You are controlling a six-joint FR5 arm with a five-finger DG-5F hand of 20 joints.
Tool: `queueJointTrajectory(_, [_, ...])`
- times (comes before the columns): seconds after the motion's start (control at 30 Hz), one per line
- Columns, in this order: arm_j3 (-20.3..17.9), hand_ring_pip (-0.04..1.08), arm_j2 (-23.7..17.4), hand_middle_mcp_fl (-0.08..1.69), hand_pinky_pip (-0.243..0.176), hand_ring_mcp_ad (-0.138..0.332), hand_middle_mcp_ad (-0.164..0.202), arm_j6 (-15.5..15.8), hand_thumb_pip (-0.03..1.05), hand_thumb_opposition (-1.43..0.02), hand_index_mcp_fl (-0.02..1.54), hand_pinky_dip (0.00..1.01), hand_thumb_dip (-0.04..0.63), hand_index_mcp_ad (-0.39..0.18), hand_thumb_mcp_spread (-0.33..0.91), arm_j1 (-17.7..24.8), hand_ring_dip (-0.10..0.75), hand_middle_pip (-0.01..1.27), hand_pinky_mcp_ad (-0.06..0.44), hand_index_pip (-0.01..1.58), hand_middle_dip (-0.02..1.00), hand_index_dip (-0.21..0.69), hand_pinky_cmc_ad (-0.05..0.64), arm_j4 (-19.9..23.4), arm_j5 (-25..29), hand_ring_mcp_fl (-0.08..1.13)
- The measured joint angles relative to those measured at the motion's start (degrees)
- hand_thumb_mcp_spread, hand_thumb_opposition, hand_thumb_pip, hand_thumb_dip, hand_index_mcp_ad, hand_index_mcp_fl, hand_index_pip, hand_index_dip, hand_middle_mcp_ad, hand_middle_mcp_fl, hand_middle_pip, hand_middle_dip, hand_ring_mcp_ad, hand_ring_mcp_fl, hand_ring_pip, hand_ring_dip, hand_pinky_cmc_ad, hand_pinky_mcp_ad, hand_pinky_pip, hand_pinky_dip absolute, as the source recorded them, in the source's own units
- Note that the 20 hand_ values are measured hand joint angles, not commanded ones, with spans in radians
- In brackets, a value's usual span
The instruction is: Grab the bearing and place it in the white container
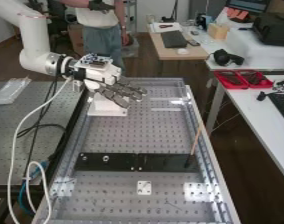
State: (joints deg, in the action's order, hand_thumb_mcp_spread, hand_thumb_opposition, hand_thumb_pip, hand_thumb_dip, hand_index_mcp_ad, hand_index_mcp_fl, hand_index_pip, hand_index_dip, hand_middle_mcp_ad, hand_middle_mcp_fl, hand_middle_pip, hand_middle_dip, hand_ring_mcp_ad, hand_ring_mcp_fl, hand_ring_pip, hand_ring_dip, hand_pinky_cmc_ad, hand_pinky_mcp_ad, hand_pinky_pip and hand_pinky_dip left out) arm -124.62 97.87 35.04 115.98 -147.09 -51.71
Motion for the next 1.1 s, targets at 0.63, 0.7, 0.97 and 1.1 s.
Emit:
queueJointTrajectory(0.63, [-8.9,0.08,-3.5,0.0,-0.106,0.147,0.049,-4.0,0.58,-0.89,0.38,0.2,0.265,-0.066,0.36,9.6,0.059,0.13,0.278,1.46,0.14,0.073,0.384,4.1,-2.2,0.0])
queueJointTrajectory(0.7, [-9.2,0.08,-3.1,0.0,-0.11,0.147,0.051,-4.3,0.58,-0.89,0.38,0.2,0.265,-0.066,0.36,9.7,0.059,0.13,0.278,1.46,0.14,0.073,0.382,4.6,-2.0,0.0])
queueJointTrajectory(0.97, [-10.4,0.08,-2.3,0.0,-0.106,0.147,0.051,-3.9,0.58,-0.89,0.38,0.2,0.265,-0.066,0.36,9.3,0.059,0.13,0.278,1.46,0.14,0.073,0.386,6.4,0.2,0.0])
queueJointTrajectory(1.1, [-10.5,0.08,-1.8,0.0,-0.106,0.147,0.051,-4.7,0.58,-0.89,0.38,0.2,0.265,-0.066,0.36,9.1,0.059,0.13,0.278,1.46,0.14,0.073,0.382,6.4,0.5,0.0])
